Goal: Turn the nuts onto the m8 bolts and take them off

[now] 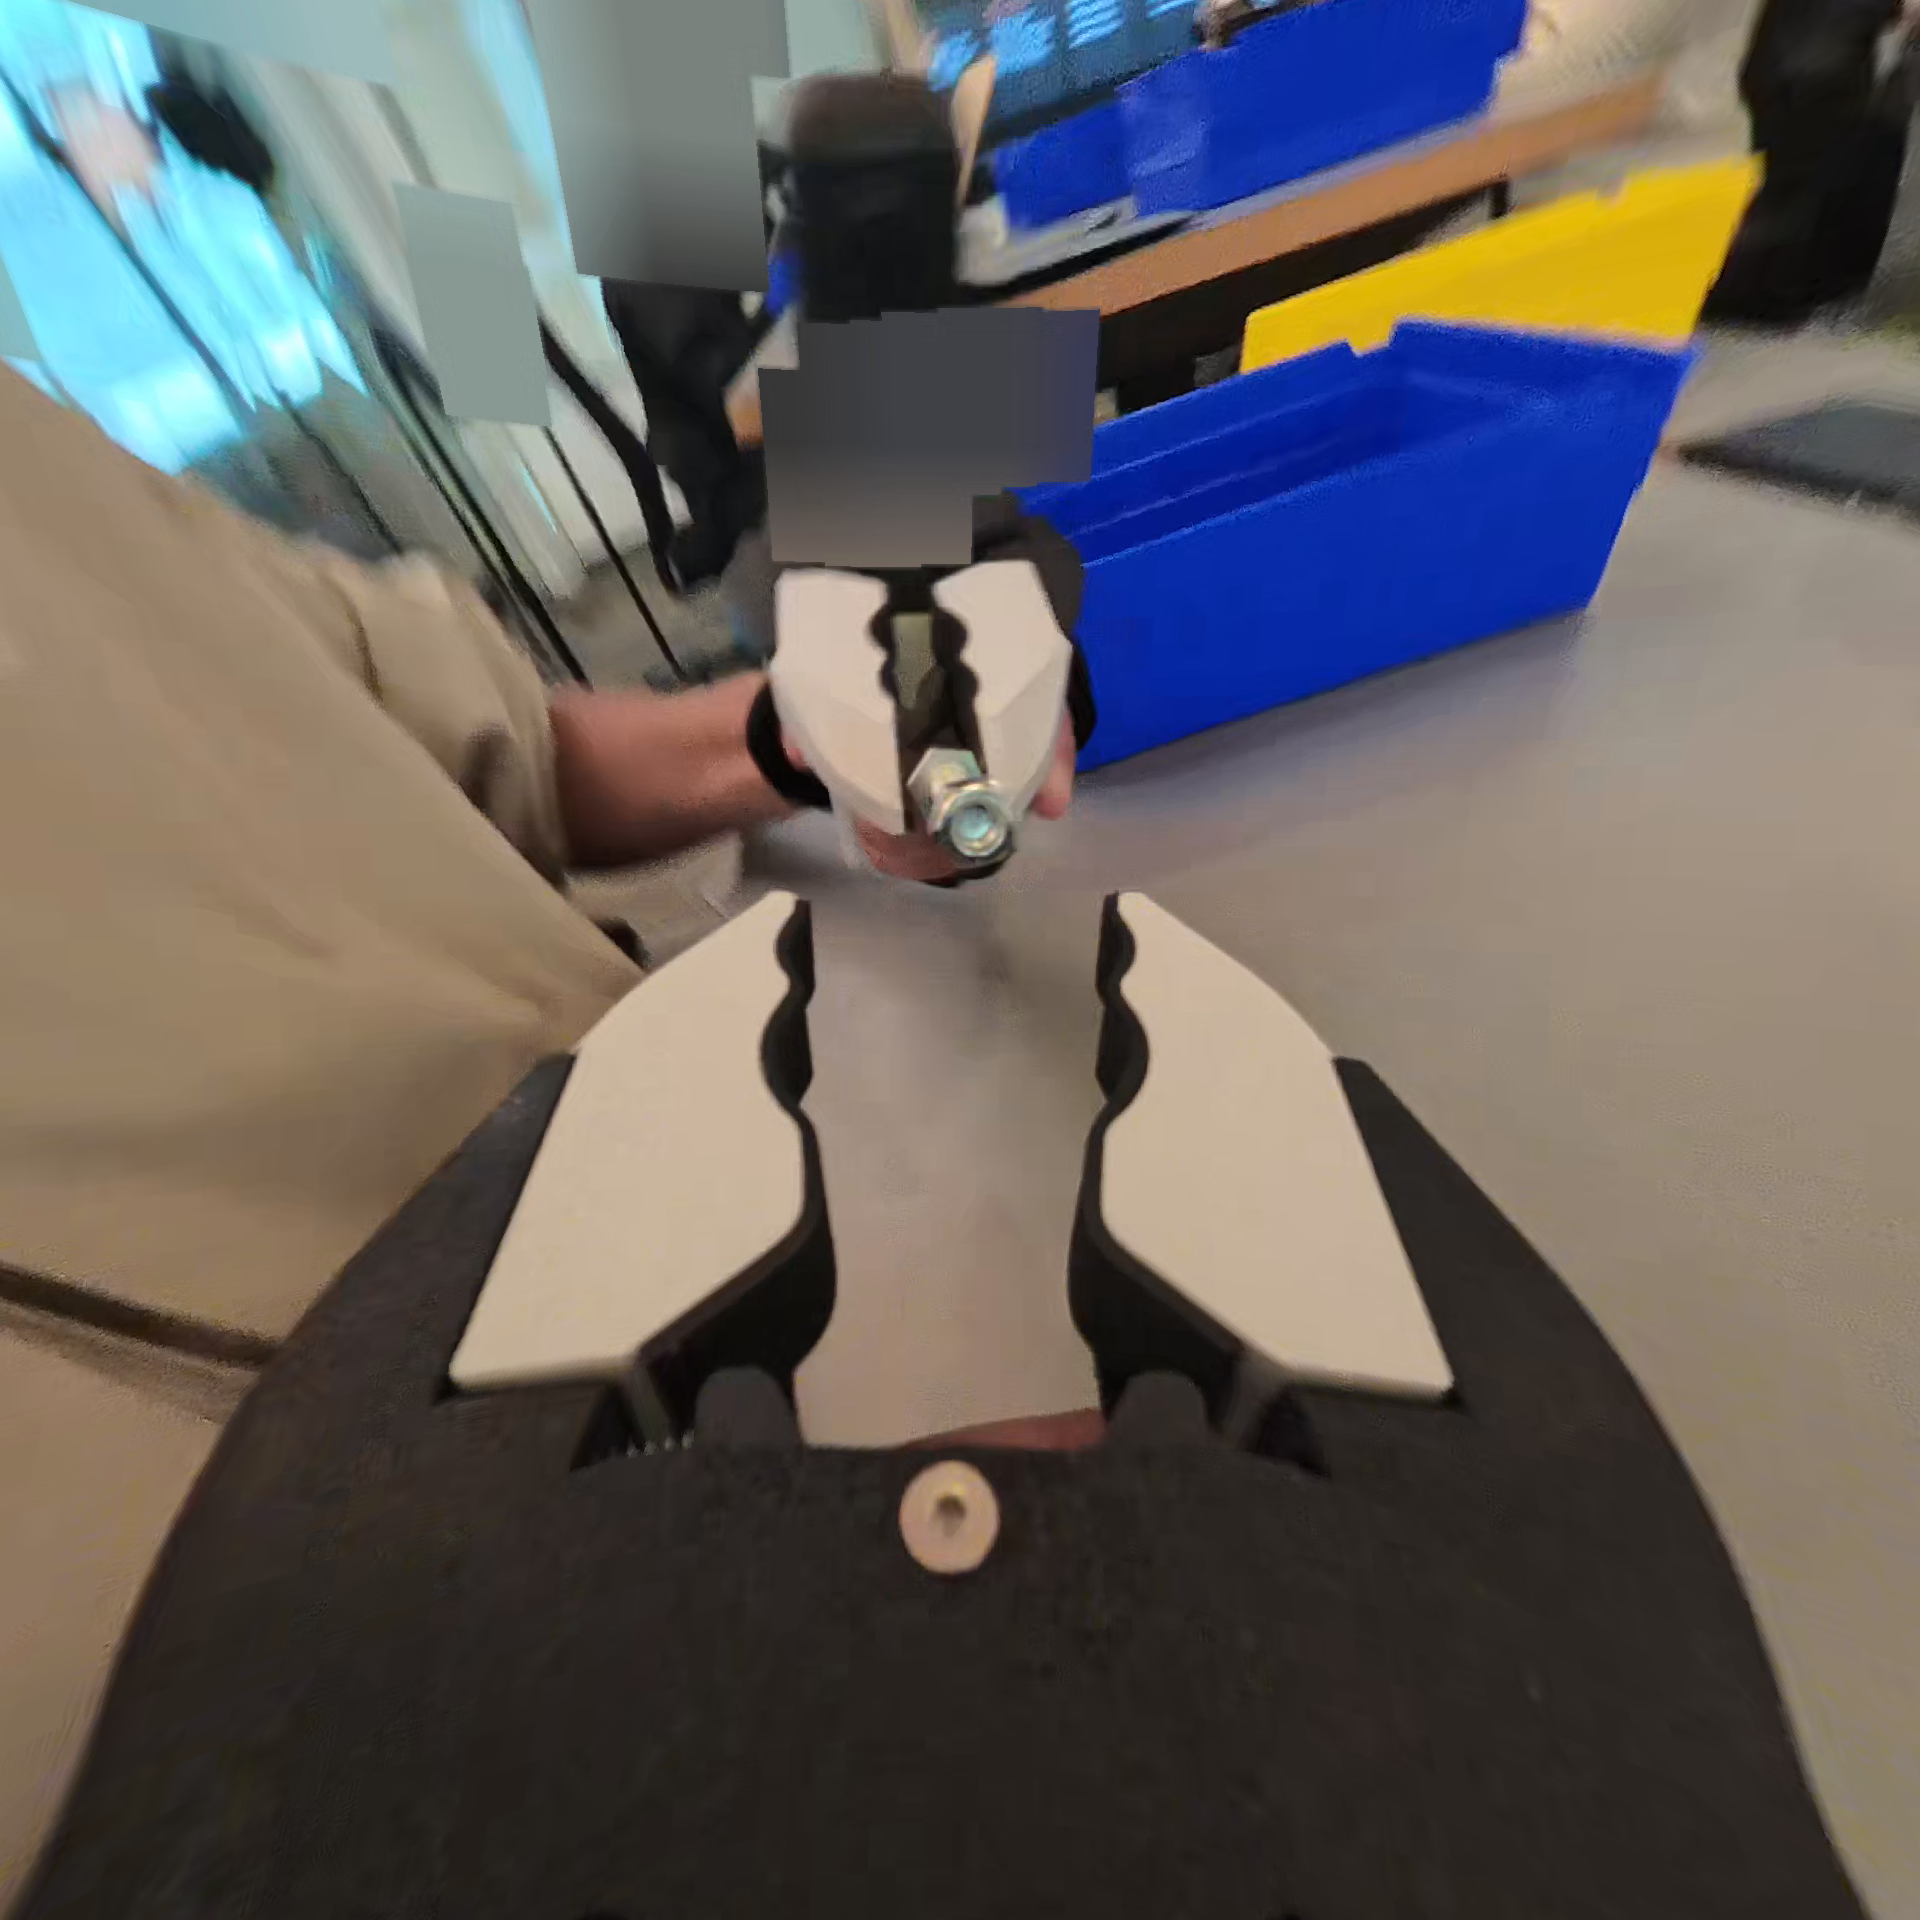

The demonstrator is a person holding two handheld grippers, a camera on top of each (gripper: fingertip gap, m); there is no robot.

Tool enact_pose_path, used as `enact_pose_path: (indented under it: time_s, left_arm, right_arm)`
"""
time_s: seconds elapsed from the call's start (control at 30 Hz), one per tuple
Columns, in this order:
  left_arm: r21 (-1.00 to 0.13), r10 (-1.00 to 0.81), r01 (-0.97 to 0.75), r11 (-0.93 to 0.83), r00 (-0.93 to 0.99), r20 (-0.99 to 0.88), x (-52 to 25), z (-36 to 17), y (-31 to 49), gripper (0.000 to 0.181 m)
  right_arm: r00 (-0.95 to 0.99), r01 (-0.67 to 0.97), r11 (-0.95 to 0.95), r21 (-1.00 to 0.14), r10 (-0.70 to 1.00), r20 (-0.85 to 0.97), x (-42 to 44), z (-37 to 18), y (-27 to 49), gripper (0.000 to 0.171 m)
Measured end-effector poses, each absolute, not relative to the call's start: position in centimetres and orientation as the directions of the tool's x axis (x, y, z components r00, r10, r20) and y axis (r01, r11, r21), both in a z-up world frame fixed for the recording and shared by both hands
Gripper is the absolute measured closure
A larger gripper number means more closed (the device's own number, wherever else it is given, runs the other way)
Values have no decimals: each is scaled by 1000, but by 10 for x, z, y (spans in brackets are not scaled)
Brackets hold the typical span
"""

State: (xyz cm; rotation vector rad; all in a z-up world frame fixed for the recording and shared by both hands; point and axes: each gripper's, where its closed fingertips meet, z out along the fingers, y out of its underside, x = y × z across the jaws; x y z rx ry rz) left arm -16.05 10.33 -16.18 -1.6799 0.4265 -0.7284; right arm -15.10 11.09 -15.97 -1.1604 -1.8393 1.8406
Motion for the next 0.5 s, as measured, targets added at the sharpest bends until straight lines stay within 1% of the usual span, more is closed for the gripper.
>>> enact_pose_path:
  time_s: [0.03, 0.07, 0.1, 0.13, 0.23, 0.33, 0.37, 0.43, 0.5]
  left_arm:
    - [-975, -611, 14, -223, 777, 151, -163, -167, 105, 167]
    - [-973, -599, -65, -223, 796, 84, -163, -172, 105, 167]
    - [-970, -590, -114, -217, 807, 37, -164, -175, 105, 167]
    - [-964, -590, -149, -221, 807, 11, -163, -178, 105, 167]
    - [-954, -585, -212, -214, 810, -49, -160, -185, 106, 167]
    - [-954, -574, -232, -192, 815, -82, -158, -184, 107, 167]
    - [-952, -575, -239, -191, 813, -89, -157, -184, 107, 167]
    - [-949, -569, -254, -185, 815, -107, -157, -184, 107, 167]
    - [-951, -572, -244, -190, 815, -95, -156, -183, 107, 167]
  right_arm:
    - [-636, 361, -275, -891, 626, -451, -149, -155, 109, 119]
    - [-633, 369, -378, -849, 566, -527, -147, -151, 109, 125]
    - [-599, 372, -434, -820, 562, -570, -150, -154, 113, 130]
    - [-568, 380, -462, -801, 567, -596, -153, -158, 115, 132]
    - [-467, 449, -514, -730, 562, -683, -160, -171, 117, 135]
    - [-429, 516, -514, -685, 538, -726, -160, -180, 108, 137]
    - [-429, 525, -506, -685, 537, -726, -159, -180, 106, 140]
    - [-446, 507, -505, -698, 539, -714, -159, -174, 107, 154]
    - [-472, 492, -442, -750, 589, -657, -160, -173, 107, 155]
